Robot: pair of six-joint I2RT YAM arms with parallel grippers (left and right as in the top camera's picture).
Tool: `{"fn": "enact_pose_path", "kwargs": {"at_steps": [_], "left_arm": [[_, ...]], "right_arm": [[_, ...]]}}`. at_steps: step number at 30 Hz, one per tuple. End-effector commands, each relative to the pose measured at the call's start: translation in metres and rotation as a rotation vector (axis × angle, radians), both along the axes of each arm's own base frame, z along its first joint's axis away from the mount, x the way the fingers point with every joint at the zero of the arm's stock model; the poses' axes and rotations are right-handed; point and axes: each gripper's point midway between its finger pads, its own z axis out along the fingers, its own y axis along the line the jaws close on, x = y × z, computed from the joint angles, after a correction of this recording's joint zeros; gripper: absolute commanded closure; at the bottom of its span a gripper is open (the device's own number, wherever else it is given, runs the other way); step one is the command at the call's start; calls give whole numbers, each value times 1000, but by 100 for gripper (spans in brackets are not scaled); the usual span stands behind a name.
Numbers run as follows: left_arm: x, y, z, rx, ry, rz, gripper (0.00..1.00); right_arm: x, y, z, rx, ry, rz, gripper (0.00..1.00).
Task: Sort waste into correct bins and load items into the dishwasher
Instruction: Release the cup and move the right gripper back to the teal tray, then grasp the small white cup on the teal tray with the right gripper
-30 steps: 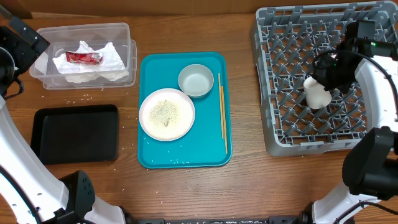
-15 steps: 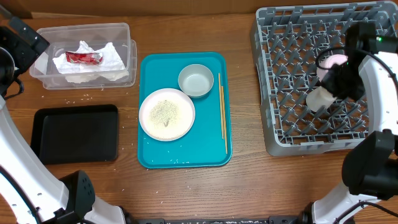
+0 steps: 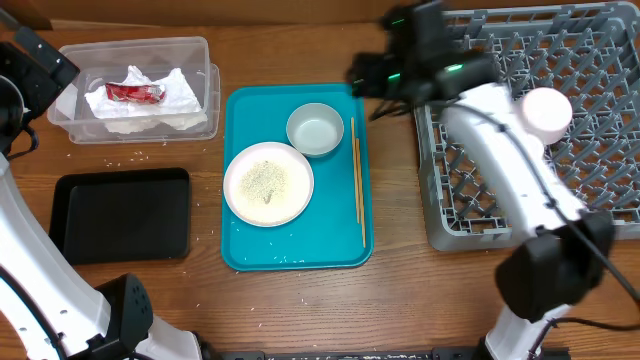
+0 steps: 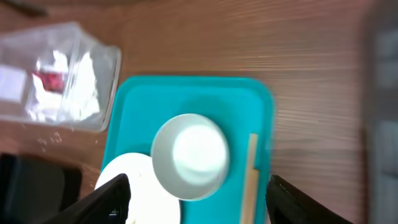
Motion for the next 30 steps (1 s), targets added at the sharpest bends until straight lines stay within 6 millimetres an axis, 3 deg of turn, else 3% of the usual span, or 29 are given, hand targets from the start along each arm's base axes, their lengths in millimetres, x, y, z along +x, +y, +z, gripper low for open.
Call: {"fn": "enact_pose_path", "kwargs": {"at_steps": [1,7,12,15,22,30], "left_arm": [[-4,-1,4,5,-12,8,0],[-4,-1,4,5,-12,8,0],[-4,-1,4,5,-12,8,0],[-4,-1,4,5,-12,8,0],[-4,-1,4,5,-12,8,0],[-4,-1,4,5,-12,8,0]], "right_arm": [[7,28,-43,-148,-17,20,29],[-5,79,-103,-186,35,126,31],[-19,114,-108,-210,-19,236,37],[-24,121,-114,-220,-16,248,41],[-36,119,-153,-268,74,270,46],[-41,115,-162,-286,107,275,50]]}}
